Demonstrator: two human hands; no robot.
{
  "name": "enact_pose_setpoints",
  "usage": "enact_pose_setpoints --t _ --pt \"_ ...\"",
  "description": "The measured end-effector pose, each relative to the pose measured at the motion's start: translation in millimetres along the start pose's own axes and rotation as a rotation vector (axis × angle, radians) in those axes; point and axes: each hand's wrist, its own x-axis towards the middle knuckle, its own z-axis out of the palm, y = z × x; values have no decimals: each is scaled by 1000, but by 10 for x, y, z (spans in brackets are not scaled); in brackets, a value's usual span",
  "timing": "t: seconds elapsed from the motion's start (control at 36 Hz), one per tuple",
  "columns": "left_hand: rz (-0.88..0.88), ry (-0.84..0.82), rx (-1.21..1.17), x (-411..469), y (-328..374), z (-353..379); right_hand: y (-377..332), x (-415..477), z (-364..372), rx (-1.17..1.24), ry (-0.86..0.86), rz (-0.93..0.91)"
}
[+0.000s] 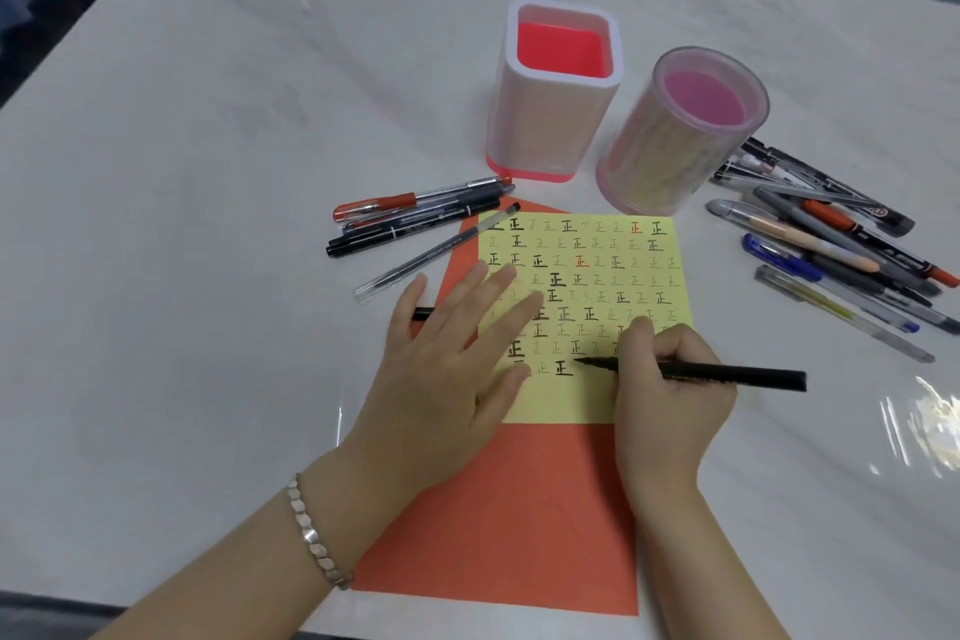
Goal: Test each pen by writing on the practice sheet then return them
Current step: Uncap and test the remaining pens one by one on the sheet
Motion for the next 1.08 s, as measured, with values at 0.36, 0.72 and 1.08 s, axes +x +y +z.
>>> enact_pose_setpoints --t 0.36,0.72,1.08 --pt "-249 94 106 -16 -220 -160 -131 133 -198 62 -98 130" --pt "-365 46 -572 144 361 -405 -492 118 -391 281 -357 268" --pt "-264 46 -584 240 567 -464 -607 84 -483 177 -316 160"
